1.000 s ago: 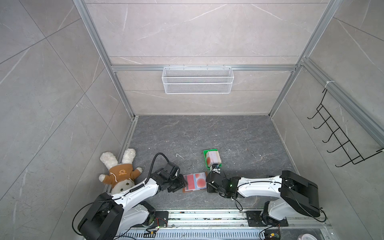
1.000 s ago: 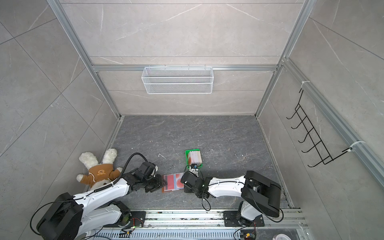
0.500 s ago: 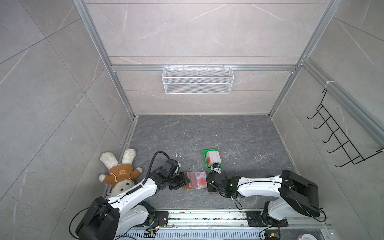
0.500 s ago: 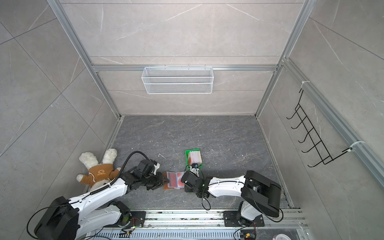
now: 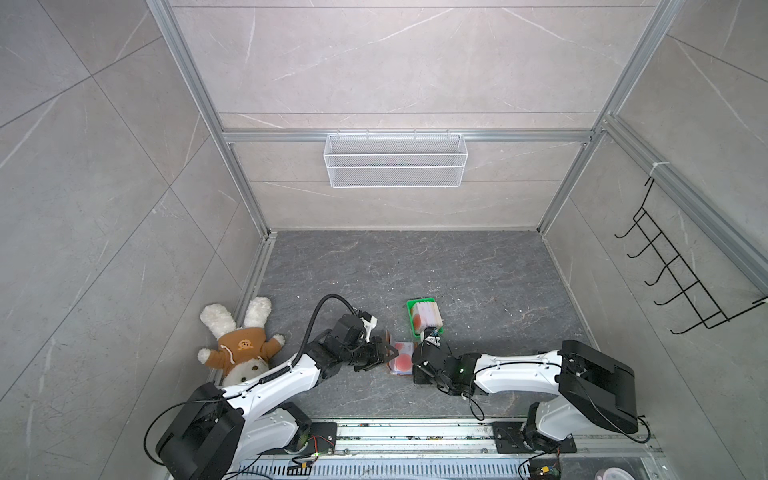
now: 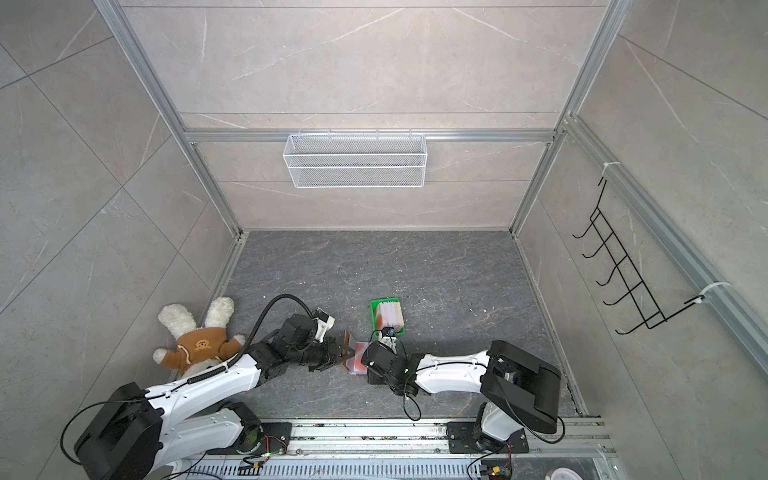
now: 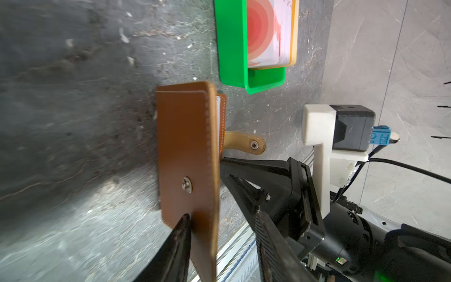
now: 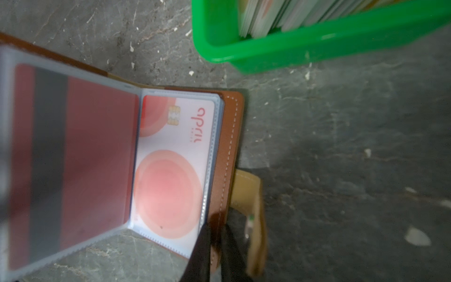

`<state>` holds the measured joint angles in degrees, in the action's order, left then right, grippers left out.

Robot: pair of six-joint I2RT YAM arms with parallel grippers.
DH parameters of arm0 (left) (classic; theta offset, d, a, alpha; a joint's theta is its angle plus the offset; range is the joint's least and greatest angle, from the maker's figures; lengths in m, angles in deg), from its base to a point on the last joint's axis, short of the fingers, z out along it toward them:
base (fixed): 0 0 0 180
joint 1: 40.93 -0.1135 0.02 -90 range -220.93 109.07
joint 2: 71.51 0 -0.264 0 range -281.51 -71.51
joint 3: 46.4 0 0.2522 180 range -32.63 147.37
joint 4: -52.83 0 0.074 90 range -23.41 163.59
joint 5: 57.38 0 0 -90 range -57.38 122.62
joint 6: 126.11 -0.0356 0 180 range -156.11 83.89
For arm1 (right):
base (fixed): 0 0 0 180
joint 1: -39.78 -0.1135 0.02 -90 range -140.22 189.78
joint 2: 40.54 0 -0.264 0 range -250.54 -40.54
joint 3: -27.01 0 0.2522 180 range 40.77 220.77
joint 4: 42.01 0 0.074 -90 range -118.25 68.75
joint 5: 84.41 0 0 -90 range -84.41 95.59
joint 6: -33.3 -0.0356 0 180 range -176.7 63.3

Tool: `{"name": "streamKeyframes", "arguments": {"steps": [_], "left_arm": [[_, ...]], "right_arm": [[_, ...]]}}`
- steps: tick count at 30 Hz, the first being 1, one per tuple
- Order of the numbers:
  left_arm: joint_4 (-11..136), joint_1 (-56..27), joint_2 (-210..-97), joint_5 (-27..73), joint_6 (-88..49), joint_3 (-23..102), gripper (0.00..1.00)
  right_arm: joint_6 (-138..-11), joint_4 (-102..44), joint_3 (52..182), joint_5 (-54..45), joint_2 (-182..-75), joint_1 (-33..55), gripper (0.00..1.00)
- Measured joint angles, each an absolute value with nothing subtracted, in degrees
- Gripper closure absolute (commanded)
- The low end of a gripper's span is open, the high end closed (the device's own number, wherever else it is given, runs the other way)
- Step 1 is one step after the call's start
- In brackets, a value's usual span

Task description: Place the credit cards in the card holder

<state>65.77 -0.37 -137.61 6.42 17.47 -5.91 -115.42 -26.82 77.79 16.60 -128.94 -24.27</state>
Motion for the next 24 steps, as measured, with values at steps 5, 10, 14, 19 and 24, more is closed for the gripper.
{"name": "streamKeyframes", "arguments": {"steps": [5, 10, 14, 19, 24], "left_arm": [[61.79, 2.25, -140.39, 6.49, 18.26, -5.78, 0.48], [59.54, 4.63, -143.89, 6.62, 18.54, -4.58, 0.49], [58.34, 6.34, -146.36, 7.10, 18.57, -3.75, 0.50], [57.01, 8.46, -149.46, 8.08, 18.57, -3.31, 0.47], [56.59, 9.90, -152.41, 8.72, 18.54, -2.79, 0.52]], "right_arm": [[-115.86, -28.09, 76.43, 15.74, -128.03, -23.92, 0.87], [-116.10, -28.06, 74.82, 14.52, -124.09, -22.02, 0.87], [-116.23, -27.58, 73.61, 13.93, -119.83, -19.94, 0.87], [-116.05, -25.81, 73.04, 13.12, -115.06, -17.64, 0.85], [-115.11, -24.44, 72.96, 11.55, -111.98, -15.02, 0.80]]}}
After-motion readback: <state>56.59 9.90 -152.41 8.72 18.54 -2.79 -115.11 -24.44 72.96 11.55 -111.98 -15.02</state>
